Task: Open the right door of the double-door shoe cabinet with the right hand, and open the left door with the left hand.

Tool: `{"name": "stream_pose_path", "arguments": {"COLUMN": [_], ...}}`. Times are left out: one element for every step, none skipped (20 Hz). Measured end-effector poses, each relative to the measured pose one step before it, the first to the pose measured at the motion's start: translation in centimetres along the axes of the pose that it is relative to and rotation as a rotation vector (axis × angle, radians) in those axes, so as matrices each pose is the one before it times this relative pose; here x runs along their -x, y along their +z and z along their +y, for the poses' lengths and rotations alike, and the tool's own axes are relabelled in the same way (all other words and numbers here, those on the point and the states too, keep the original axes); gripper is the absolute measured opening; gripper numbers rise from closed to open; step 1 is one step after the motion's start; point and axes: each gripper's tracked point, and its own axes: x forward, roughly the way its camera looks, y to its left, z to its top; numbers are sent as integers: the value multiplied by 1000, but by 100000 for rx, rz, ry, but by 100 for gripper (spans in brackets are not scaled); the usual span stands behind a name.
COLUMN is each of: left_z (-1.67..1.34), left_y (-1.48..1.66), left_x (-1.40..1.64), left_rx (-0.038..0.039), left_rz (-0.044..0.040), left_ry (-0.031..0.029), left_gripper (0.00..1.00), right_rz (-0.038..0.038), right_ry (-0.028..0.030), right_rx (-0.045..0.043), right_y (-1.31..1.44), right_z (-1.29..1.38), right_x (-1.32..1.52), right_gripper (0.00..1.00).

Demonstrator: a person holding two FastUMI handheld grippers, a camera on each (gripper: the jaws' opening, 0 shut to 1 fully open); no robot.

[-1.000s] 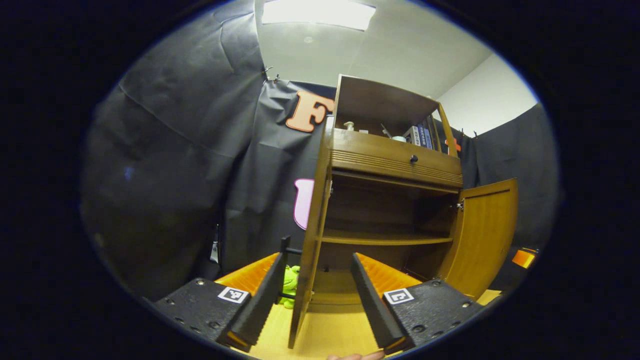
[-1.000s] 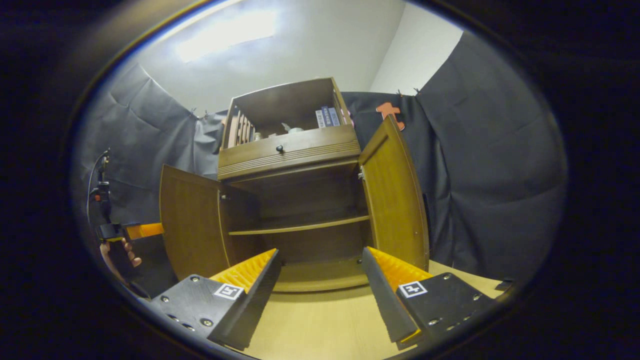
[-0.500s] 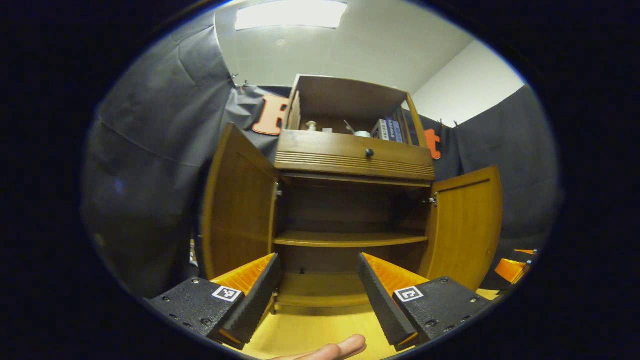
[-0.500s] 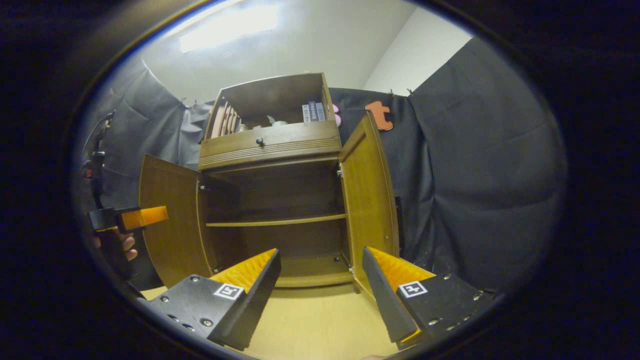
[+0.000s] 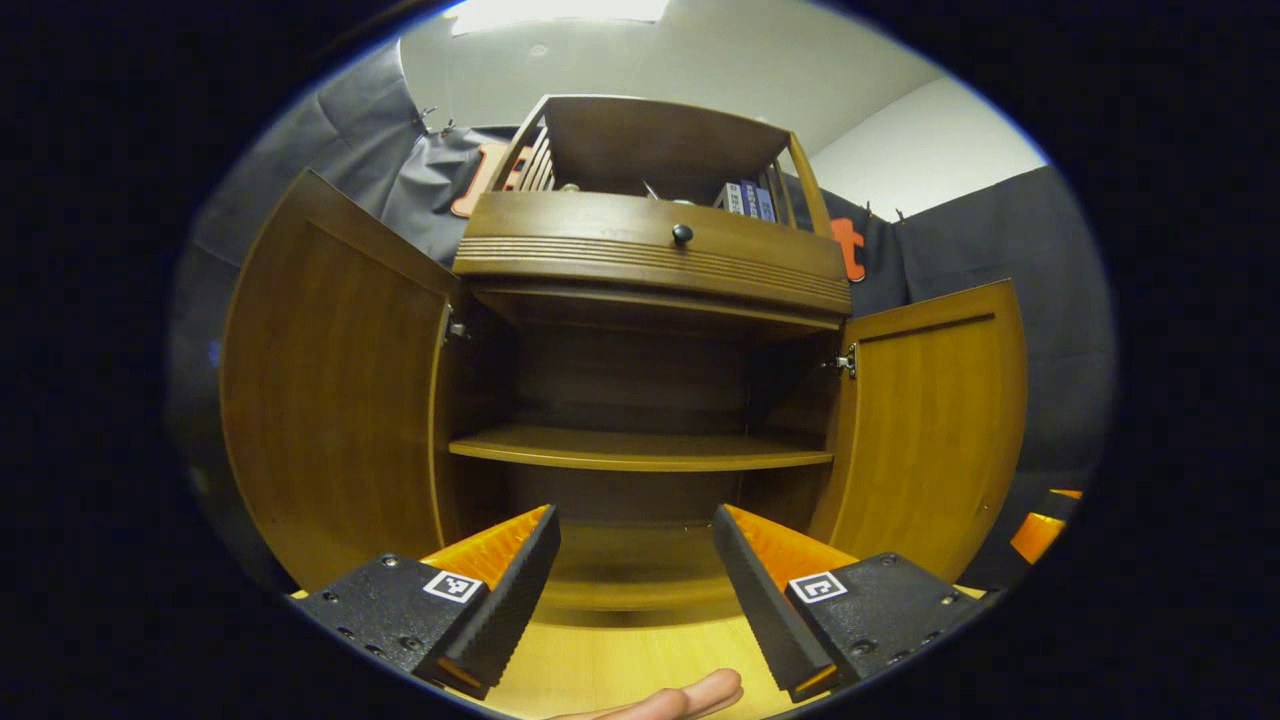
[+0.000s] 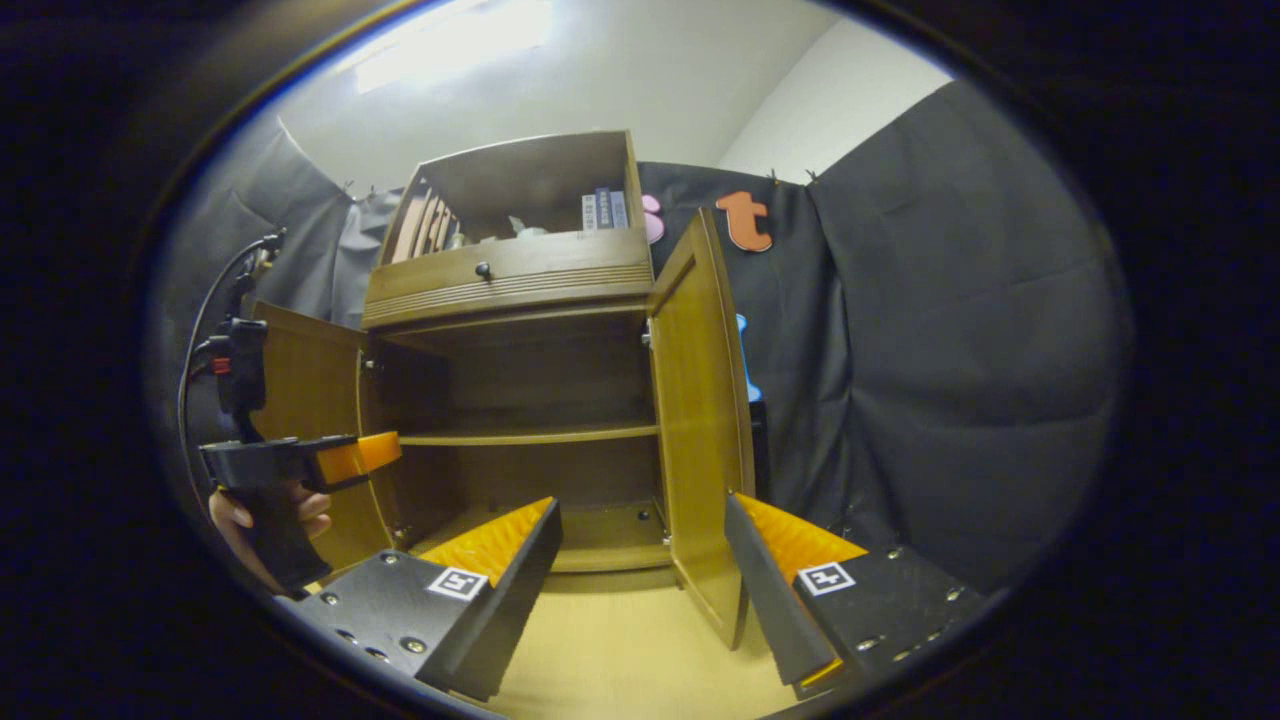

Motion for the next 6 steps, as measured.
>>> {"name": "stream_pose_path", "arguments": {"left_z": [-6, 163, 22, 264, 384, 534], "left_y": [-700, -539, -691, -913, -693, -257], "left_x": [-926, -904, -917, -884, -750, -690], "left_rx": [183, -384, -1273, -1217, -710, -453], "left_rz": [1239, 871, 1755, 2218, 1722, 818], "left_ry": [282, 310, -137, 529, 1098, 897], "left_gripper": [96, 92, 92, 92, 92, 96], "right_rz": [1313, 984, 405, 42, -263, -42], "right_ry": [13, -56, -605, -55, 269, 506], "right_rx": [3064, 2836, 1938, 1286, 271, -533], "right_y": [-127, -105, 117, 207, 484, 259], "right_z": [114, -13, -112, 29, 281, 565], "right_x": [-640, -234, -374, -569, -1197, -962], "right_gripper": [97, 97, 97, 96, 96, 97]}}
